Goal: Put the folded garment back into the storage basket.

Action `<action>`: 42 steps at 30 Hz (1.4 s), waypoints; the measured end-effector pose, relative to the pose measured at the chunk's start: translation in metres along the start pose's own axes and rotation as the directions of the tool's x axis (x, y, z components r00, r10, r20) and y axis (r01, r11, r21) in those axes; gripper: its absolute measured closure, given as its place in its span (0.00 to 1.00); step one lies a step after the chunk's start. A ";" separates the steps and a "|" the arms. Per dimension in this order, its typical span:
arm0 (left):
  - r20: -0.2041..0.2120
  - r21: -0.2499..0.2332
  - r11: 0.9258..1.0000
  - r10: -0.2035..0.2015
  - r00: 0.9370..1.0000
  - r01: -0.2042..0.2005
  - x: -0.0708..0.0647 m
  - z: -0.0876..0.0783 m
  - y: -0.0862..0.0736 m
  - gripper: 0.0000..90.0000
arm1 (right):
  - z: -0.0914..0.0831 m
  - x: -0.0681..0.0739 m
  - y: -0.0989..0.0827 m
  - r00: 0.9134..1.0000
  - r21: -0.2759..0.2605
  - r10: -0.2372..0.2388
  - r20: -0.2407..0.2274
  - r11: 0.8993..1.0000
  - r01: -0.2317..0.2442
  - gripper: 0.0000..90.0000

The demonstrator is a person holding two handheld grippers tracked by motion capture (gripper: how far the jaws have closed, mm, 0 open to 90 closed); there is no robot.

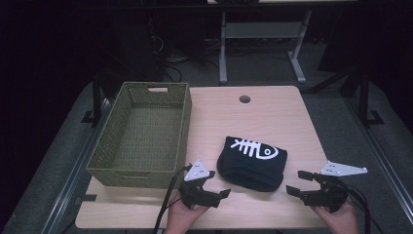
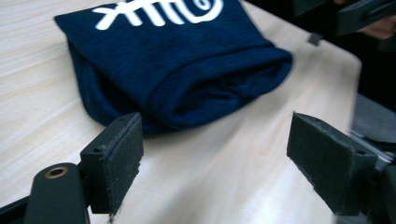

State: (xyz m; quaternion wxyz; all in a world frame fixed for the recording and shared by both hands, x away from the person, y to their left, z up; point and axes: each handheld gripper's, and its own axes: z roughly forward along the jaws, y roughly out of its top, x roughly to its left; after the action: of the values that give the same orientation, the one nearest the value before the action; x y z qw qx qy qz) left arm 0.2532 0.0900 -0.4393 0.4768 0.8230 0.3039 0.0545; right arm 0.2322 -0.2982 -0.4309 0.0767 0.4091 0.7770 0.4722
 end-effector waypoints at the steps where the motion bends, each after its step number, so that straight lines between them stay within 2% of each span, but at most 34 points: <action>1: -0.002 0.008 1.000 0.000 1.000 0.000 0.001 0.003 0.001 0.20 | 0.001 -0.001 0.002 1.000 0.000 -0.002 0.000 1.000 0.002 0.20; 8: -0.008 0.005 0.999 -0.035 0.999 0.035 0.011 0.015 0.011 0.19 | 0.006 -0.006 0.014 1.000 -0.005 0.001 0.003 1.000 -0.001 0.19; 11: -0.025 -0.001 0.999 -0.043 0.999 0.043 0.013 0.020 0.016 0.19 | 0.009 -0.010 0.019 1.000 -0.001 0.010 0.003 1.000 -0.010 0.20; 14: -0.062 0.000 1.000 -0.026 0.998 0.026 0.013 0.026 0.022 0.19 | 0.013 -0.016 0.024 1.000 -0.001 0.027 0.013 1.000 -0.027 0.20; 17: -0.080 -0.017 0.999 -0.041 0.996 0.040 0.017 0.031 0.029 0.19 | 0.016 -0.020 0.026 0.999 -0.001 0.032 0.013 0.999 -0.032 0.21; 18: -0.082 -0.028 0.998 -0.053 0.995 0.051 0.019 0.032 0.031 0.19 | 0.018 -0.021 0.026 0.999 0.005 0.046 0.011 0.999 -0.046 0.20; 20: -0.082 -0.034 0.996 -0.083 0.993 0.080 0.024 0.036 0.034 0.20 | 0.021 -0.024 0.026 0.998 0.012 0.058 0.014 0.998 -0.058 0.21; 23: -0.081 -0.010 0.992 -0.124 0.989 0.124 0.032 0.045 0.037 0.20 | 0.028 -0.029 0.026 0.997 0.023 0.073 0.017 0.997 -0.073 0.21; 30: -0.116 0.014 0.985 -0.171 0.979 0.173 0.047 0.057 0.038 0.20 | 0.044 -0.040 0.022 0.993 0.059 0.121 0.012 0.991 -0.122 0.21; 32: -0.123 0.009 0.981 -0.193 0.973 0.196 0.049 0.060 0.038 0.20 | 0.049 -0.043 0.022 0.991 0.076 0.130 0.013 0.989 -0.131 0.21; 36: -0.147 0.013 0.979 -0.199 0.969 0.203 0.054 0.063 0.038 0.20 | 0.055 -0.048 0.020 0.989 0.088 0.151 0.010 0.985 -0.151 0.23; 42: -0.151 0.035 0.969 -0.236 0.960 0.244 0.062 0.070 0.035 0.20 | 0.063 -0.053 0.019 0.985 0.098 0.171 -0.005 0.981 -0.170 0.25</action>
State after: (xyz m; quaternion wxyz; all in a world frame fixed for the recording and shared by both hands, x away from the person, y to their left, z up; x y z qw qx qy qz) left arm 0.3462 0.0589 -0.4610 0.4343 0.7864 0.4367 0.0482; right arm 0.3097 -0.2895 -0.4639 0.0107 0.4743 0.7617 0.4412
